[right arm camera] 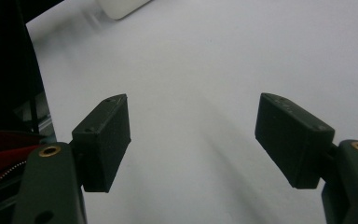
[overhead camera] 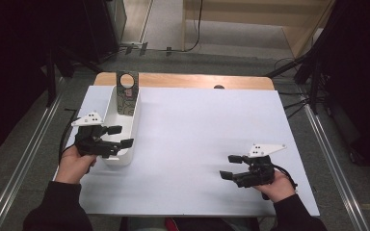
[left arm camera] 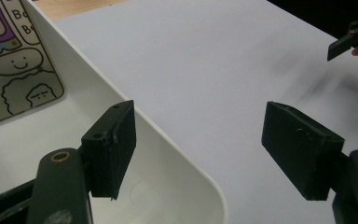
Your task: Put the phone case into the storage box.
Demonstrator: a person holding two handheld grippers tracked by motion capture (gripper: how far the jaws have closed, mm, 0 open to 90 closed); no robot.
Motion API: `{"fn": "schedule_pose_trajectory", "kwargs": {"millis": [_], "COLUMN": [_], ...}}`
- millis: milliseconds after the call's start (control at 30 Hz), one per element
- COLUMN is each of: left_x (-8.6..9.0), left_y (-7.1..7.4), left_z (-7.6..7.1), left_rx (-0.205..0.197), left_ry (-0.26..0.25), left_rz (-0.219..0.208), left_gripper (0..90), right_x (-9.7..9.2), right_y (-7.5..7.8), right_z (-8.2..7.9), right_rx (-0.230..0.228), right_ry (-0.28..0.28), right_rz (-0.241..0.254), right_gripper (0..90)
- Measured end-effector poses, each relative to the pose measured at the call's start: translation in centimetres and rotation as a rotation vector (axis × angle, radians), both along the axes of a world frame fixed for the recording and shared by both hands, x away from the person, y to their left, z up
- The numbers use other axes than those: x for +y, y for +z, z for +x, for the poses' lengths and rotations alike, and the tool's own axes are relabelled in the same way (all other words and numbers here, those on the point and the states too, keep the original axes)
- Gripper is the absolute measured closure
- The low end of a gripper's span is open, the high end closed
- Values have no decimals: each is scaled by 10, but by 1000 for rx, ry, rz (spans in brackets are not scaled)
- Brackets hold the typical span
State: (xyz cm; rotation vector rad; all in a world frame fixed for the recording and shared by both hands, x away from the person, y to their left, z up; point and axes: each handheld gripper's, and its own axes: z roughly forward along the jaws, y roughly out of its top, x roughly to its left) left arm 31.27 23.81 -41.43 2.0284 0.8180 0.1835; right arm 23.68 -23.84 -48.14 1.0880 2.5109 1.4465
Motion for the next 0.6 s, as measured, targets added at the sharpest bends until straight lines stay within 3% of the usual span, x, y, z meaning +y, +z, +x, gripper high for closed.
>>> {"fn": "schedule_pose_trajectory", "kwargs": {"millis": [167,600], "left_x": [2,3], "left_y": [-4,-12], "left_z": [-4,-14], "left_rx": [5,-3], "left_ry": [1,6], "left_rz": [-6,33], "left_gripper": [256,256], "right_x": [0,-1], "right_y": [0,1], "right_z": [-1,-1], "right_rx": [1,2], "right_ry": [2,-3], "right_rz": [-1,1], "right_gripper": [254,255]}}
